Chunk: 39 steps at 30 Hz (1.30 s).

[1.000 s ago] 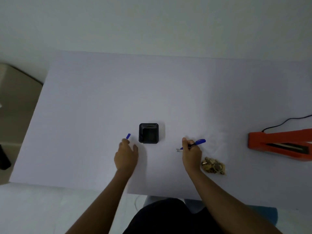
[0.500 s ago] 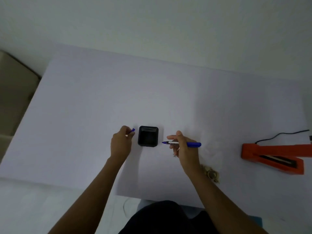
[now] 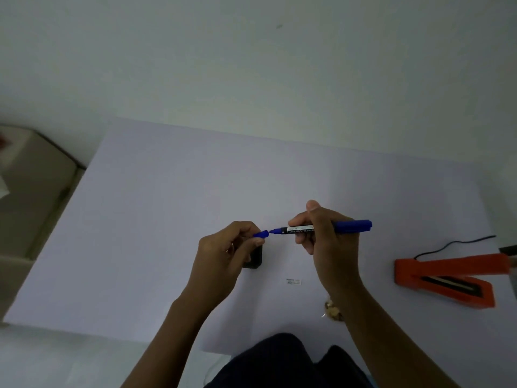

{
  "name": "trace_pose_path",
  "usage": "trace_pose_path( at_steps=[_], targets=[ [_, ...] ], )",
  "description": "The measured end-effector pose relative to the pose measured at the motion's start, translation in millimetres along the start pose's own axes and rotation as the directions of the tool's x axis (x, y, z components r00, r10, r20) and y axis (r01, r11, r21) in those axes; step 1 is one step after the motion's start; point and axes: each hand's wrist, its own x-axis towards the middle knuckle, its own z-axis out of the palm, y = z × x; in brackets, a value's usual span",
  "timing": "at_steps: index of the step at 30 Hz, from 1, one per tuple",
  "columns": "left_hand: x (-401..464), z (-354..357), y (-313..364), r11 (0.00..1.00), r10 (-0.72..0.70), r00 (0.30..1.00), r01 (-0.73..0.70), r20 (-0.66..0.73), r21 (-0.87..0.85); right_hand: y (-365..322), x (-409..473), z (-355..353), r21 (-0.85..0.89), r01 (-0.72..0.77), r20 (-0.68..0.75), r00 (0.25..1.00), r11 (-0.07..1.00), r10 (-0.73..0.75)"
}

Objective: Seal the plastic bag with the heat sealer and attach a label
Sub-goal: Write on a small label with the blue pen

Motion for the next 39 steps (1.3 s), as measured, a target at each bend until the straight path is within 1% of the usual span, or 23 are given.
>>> trace_pose_path(
  at_steps=[6, 9, 11, 14, 16, 18, 20, 23, 27, 32, 34, 36, 38, 39],
  targets=[
    [2.8, -1.2, 12.7, 1.000, 0.013, 1.000, -0.013, 0.009, 0.003, -7.7, -3.5, -2.8, -0.022, 0.017, -0.029, 0.999, 1.000, -0.018],
    [2.6, -1.4, 20.4, 0.998, 0.059, 0.998, -0.060, 0.014, 0.027, -10.6, -5.8, -2.9, -0.049, 0.023, -0.043, 0.999, 0.999, -0.025],
    [2.3, -2.8, 29.8, 0.997, 0.072, 0.997, -0.072, 0.009, 0.005, -14.0, -7.5, -1.0, -0.034, 0.011, -0.058, 0.998, 0.999, -0.013],
    [2.5, -4.2, 45.5, 0.998, 0.014, 1.000, -0.014, -0.007, -0.060, -21.5, -7.9, 1.7, 0.026, 0.002, -0.115, 0.993, 1.000, 0.001],
    [1.6, -4.0, 54.4, 0.990, -0.066, 0.998, 0.065, -0.005, -0.128, -26.6, -7.6, 4.3, 0.055, 0.026, -0.141, 0.990, 0.998, -0.018],
    [2.1, -4.8, 61.1, 0.962, -0.149, 0.989, 0.145, 0.004, -0.233, -31.6, -7.6, 7.9, 0.082, 0.041, -0.155, 0.988, 0.996, -0.028],
    [4.5, -7.2, 65.6, 0.923, -0.196, 0.980, 0.198, 0.039, -0.330, -35.5, -8.8, 11.4, 0.115, 0.044, -0.156, 0.987, 0.992, -0.026],
    [6.8, -8.4, 70.4, 0.888, -0.221, 0.971, 0.241, 0.095, -0.391, -39.1, -9.5, 14.1, 0.138, 0.066, -0.149, 0.988, 0.988, -0.045],
    [8.5, -6.3, 77.9, 0.893, -0.209, 0.969, 0.244, 0.130, -0.378, -41.8, -7.2, 13.1, 0.109, 0.120, -0.153, 0.983, 0.987, -0.103],
    [14.2, -9.3, 83.4, 0.876, -0.200, 0.959, 0.266, 0.199, -0.403, -39.1, -12.1, 13.0, 0.130, 0.226, -0.151, 0.967, 0.965, -0.206],
    [16.3, -10.2, 82.4, 0.868, -0.228, 0.947, 0.303, 0.225, -0.394, -33.9, -9.5, 13.2, 0.116, 0.229, -0.118, 0.969, 0.967, -0.215],
    [20.8, -13.8, 73.6, 0.855, -0.292, 0.933, 0.354, 0.211, -0.380, -23.6, -2.1, 15.5, 0.085, 0.198, -0.014, 0.980, 0.976, -0.198],
    [28.9, -21.9, 57.0, 0.875, -0.339, 0.932, 0.363, 0.131, -0.320, -4.9, 8.7, 17.4, 0.054, 0.118, 0.130, 0.984, 0.992, -0.124],
    [33.0, -26.9, 45.8, 0.901, -0.347, 0.934, 0.356, 0.083, -0.249, 8.9, 14.2, 16.7, 0.044, 0.057, 0.175, 0.983, 0.997, -0.064]
  ],
)
